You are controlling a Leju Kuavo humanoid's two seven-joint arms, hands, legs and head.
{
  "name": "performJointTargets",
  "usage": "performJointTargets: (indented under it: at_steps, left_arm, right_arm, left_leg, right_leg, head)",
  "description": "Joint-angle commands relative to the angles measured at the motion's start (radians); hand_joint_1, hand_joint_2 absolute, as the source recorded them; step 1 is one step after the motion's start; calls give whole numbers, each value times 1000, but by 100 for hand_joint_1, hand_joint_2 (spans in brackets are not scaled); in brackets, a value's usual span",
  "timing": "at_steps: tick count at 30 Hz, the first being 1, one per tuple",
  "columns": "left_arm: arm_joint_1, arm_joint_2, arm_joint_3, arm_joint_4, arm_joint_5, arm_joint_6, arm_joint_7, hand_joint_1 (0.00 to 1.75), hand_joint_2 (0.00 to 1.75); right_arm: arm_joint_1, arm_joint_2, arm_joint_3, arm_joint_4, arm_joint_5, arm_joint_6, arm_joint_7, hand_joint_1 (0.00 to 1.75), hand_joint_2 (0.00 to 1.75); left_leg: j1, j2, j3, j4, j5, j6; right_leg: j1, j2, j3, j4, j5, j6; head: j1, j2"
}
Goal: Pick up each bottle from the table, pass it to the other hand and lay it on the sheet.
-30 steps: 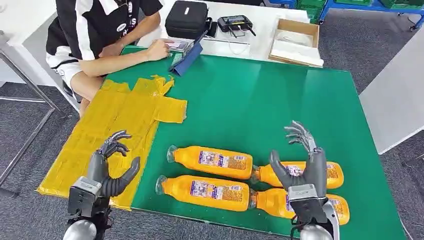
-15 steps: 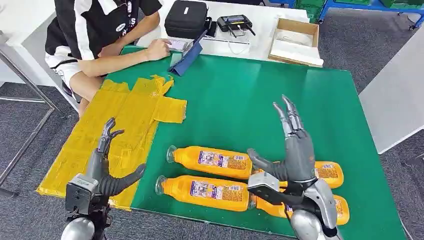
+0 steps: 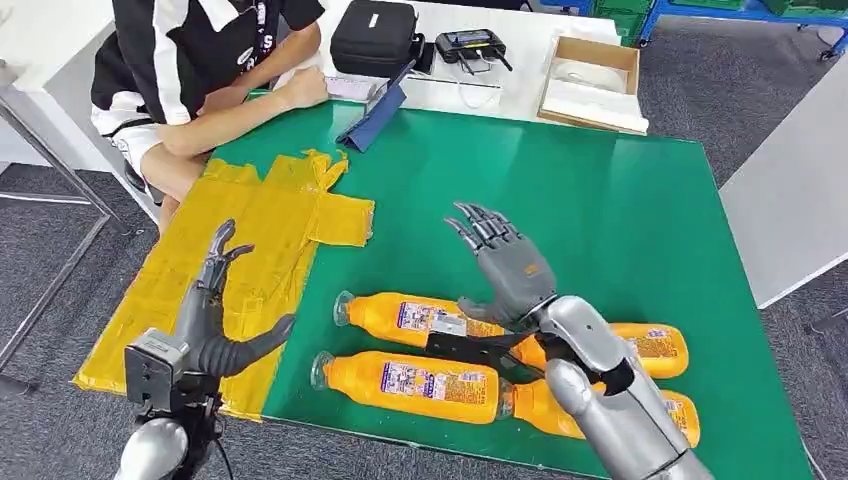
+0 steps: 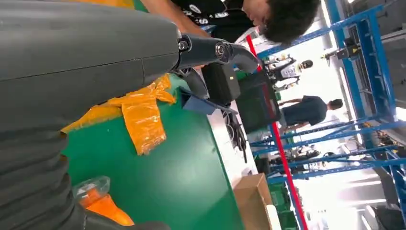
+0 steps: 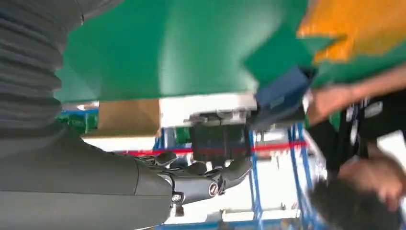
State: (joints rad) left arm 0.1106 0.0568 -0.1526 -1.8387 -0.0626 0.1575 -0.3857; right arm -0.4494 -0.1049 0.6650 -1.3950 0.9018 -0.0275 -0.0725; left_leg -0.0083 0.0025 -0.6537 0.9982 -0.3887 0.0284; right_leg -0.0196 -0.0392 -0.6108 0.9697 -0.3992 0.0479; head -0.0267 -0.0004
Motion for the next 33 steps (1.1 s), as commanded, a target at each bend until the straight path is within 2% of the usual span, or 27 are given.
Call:
performJointTargets:
  at_steps: [1,8,16,18,23,24,26,27,29,30,33]
  left_arm:
    - [-56,-5,-11,39,7,-9,5,0,175]
    - [-56,-2,-12,40,7,-10,4,0,175]
    - [-97,10,-54,100,37,-4,-6,0,175]
    - [-100,11,-56,103,38,-3,-7,0,175]
    - [-111,13,-66,117,46,5,-10,0,175]
    - [-114,14,-68,122,47,6,-11,0,175]
    - [-119,15,-73,127,50,8,-13,0,175]
    - [-119,15,-73,127,50,8,-13,0,175]
    - [-121,15,-74,128,52,9,-15,0,175]
    - [-122,15,-74,128,53,10,-15,0,175]
    - [-125,16,-74,133,53,12,-16,0,175]
  right_arm:
    - [-129,34,120,273,-31,25,-20,0,175]
    - [-131,33,125,272,-35,28,-22,0,175]
    - [-153,77,182,355,-195,69,-79,0,175]
    - [-154,78,185,357,-204,71,-81,0,175]
    - [-154,91,199,373,-252,81,-90,0,175]
    - [-155,95,203,380,-262,82,-93,0,175]
    - [-156,100,211,391,-275,84,-99,0,175]
    - [-156,100,211,391,-275,84,-99,0,175]
    - [-156,102,215,395,-280,84,-102,0,175]
    - [-156,105,219,399,-282,84,-102,0,175]
    - [-158,115,225,424,-286,86,-101,0,175]
  left_leg:
    - [1,1,5,0,-2,-2]
    - [1,0,5,0,-2,-2]
    - [1,0,6,0,-2,-2]
    - [0,0,3,-1,0,-1]
    - [1,0,9,0,-4,-3]
    - [1,0,5,-1,-2,-2]
    - [1,0,10,0,-4,-3]
    - [1,0,6,0,-2,-2]
    - [1,0,10,0,-4,-3]
    - [1,-1,4,-1,-1,-2]
    - [1,0,8,0,-3,-3]
  right_leg:
    - [0,4,5,-1,-1,-2]
    - [0,3,5,-1,-2,-2]
    - [0,3,6,-1,-2,-2]
    - [0,1,2,-1,-1,-1]
    - [1,4,9,0,-4,-3]
    - [0,2,5,-1,-2,-2]
    - [1,4,10,0,-4,-4]
    - [1,3,6,-1,-2,-2]
    - [1,4,10,0,-4,-4]
    - [0,2,4,-1,-2,-2]
    - [0,3,7,0,-3,-3]
  head:
    - [0,0]
    - [0,0]
    - [0,0]
    - [0,0]
    - [0,0]
    - [0,0]
    - [0,0]
    - [0,0]
    - [0,0]
    - [0,0]
    - [0,0]
